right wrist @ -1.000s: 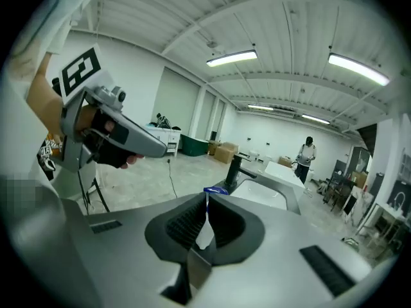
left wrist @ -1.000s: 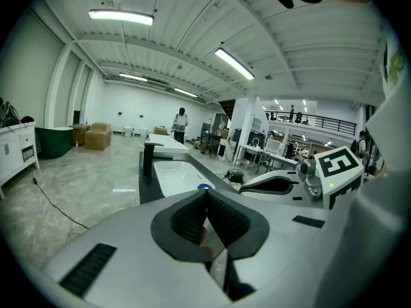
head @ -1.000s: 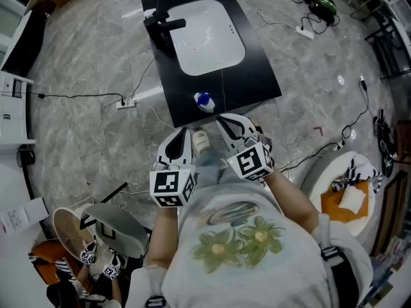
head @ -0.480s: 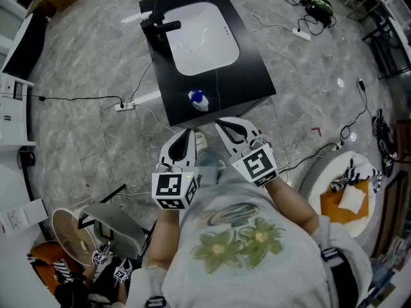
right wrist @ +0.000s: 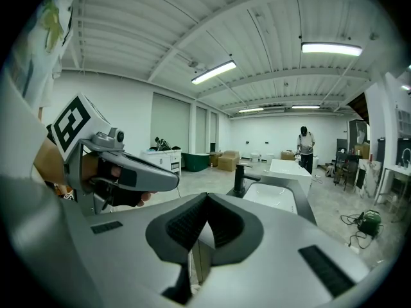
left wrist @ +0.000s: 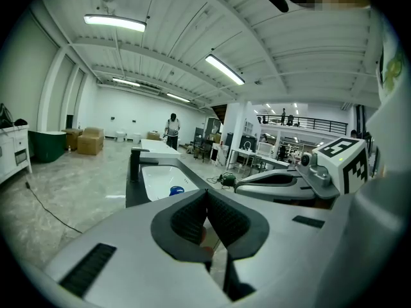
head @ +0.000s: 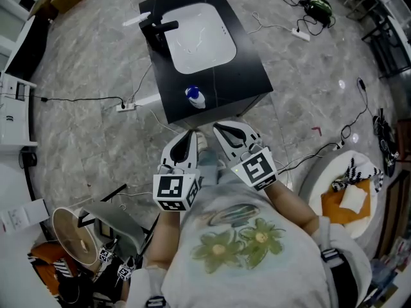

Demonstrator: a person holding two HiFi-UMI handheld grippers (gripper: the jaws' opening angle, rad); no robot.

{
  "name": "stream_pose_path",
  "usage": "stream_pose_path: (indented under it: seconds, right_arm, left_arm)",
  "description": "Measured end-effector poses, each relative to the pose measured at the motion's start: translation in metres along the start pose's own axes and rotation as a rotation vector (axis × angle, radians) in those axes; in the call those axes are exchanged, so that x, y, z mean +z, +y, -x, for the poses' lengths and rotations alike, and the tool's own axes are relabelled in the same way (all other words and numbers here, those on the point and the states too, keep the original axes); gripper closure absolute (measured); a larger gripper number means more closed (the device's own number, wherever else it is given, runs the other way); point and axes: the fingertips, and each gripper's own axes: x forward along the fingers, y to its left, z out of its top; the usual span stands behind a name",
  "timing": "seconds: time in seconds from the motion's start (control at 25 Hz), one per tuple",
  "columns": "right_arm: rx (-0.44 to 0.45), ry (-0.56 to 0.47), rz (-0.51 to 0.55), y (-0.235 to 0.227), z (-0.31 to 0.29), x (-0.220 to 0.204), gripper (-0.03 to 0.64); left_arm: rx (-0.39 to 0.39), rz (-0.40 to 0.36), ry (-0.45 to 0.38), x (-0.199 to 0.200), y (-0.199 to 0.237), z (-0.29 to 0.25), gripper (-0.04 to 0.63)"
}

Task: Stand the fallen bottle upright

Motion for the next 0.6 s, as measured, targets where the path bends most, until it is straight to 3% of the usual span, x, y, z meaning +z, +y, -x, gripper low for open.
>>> stream_pose_path:
  seconds: [0.6]
  right_arm:
    - [-0.001,-0.007,0.011,0.007,0.025,-0.005,0.577]
  left_arm:
    - [0.017,-0.012,-0.004,-0.005,-0.021,0.018,0.577]
